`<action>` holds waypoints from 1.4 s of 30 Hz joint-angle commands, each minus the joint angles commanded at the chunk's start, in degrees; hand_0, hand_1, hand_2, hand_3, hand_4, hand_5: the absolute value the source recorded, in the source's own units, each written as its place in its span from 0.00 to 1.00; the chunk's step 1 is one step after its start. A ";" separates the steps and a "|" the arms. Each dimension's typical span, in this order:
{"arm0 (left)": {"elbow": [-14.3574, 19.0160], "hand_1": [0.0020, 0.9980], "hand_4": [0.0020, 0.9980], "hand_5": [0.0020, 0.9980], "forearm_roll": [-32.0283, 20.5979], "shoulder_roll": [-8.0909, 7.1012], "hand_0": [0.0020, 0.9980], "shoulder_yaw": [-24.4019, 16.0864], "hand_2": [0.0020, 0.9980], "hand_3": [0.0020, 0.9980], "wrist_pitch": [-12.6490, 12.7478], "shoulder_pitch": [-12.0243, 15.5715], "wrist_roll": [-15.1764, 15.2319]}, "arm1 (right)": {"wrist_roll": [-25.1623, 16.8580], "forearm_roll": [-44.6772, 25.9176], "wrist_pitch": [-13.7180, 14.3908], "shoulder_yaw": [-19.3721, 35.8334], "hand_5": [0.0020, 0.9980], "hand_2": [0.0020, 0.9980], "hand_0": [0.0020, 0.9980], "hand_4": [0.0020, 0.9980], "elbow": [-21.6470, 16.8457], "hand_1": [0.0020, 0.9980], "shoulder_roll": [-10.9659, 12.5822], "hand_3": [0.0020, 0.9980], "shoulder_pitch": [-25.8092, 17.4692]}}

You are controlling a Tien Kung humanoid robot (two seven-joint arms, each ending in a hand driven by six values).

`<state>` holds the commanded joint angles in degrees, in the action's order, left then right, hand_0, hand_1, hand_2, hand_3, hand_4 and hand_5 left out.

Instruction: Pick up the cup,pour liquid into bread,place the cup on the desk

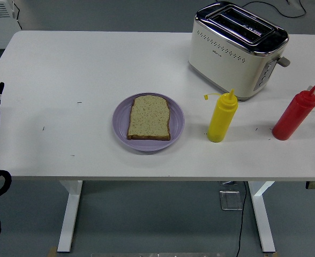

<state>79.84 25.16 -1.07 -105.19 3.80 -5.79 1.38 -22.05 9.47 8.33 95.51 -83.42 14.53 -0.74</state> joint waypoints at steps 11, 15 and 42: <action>0.06 0.74 0.51 1.00 -0.03 0.00 0.79 0.02 0.74 0.69 -0.02 -0.12 0.03 | 0.02 0.12 1.25 -0.33 0.68 0.71 0.78 0.43 0.16 0.73 -0.11 0.71 0.11; 0.07 0.74 0.51 1.00 -0.06 -0.03 0.79 0.04 0.74 0.69 -0.02 -0.14 0.03 | 0.05 -0.19 1.42 -0.20 0.68 0.71 0.78 0.43 0.14 0.73 -0.09 0.71 0.08; -0.04 0.74 0.51 1.00 -0.16 -0.16 0.79 0.29 0.74 0.69 -0.04 -0.09 0.11 | 1.29 -1.48 2.27 -0.04 0.67 0.70 0.77 0.42 0.48 0.72 -0.10 0.69 0.19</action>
<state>79.80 25.01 -1.23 -104.90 3.76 -5.87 1.49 -20.76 7.98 10.60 95.47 -82.93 14.42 -0.55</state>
